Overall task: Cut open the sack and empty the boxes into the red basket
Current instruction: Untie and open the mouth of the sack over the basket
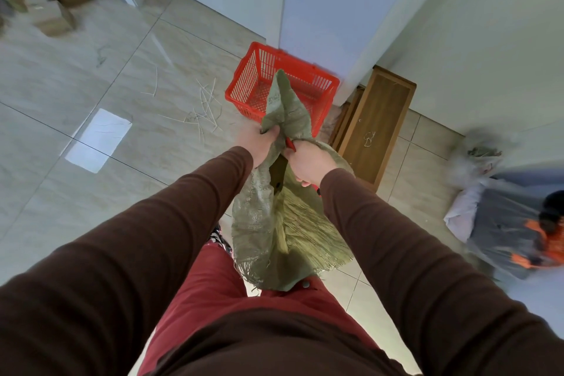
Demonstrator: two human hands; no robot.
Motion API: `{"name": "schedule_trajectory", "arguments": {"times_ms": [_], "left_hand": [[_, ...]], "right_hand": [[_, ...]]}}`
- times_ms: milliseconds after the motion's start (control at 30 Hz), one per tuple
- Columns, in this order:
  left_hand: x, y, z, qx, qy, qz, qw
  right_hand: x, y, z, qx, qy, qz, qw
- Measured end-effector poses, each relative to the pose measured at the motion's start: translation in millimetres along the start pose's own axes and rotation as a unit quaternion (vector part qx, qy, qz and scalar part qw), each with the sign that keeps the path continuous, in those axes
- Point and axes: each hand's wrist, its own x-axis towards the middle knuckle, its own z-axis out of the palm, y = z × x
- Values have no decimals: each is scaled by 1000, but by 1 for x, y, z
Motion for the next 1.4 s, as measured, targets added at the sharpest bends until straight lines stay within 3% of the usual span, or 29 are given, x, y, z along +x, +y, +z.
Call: {"name": "schedule_trajectory", "arguments": {"times_ms": [133,267,433,767,833,867,933,967,1067,1167,1300,1400], "left_hand": [[2,-5,-1,-49,49,-55,996],[1,-9,0,-51,83,-11,995],[-2,-15,13,-189,-51,-27,980],[13,-22,21,-51,-25,-17,998],[21,-24,14,-21,-7,-42,999],[24,-30,5,11,12,-61,998],[24,-55,-17,85,54,-109,989],[21,-69,-26,96,62,-129,985],[11,-76,-30,-47,39,-145,988],[16,-44,-20,-157,30,-112,981],[19,-23,-21,-216,16,-104,971],[12,-16,-24,-243,-15,-99,965]], "right_hand": [[1,5,5,67,56,-44,995],[-2,7,5,220,-4,-50,974],[-2,6,-2,348,-50,-7,936],[4,-8,6,291,-10,94,952],[-8,-8,6,136,42,41,989],[-13,-6,0,99,106,14,989],[-18,-6,-30,192,205,-14,960],[-15,-7,-49,218,206,-22,954],[-9,-8,-73,188,106,-35,976],[-6,-4,-46,109,125,-23,986],[0,2,5,330,44,16,943],[5,-6,29,381,17,21,924]]}}
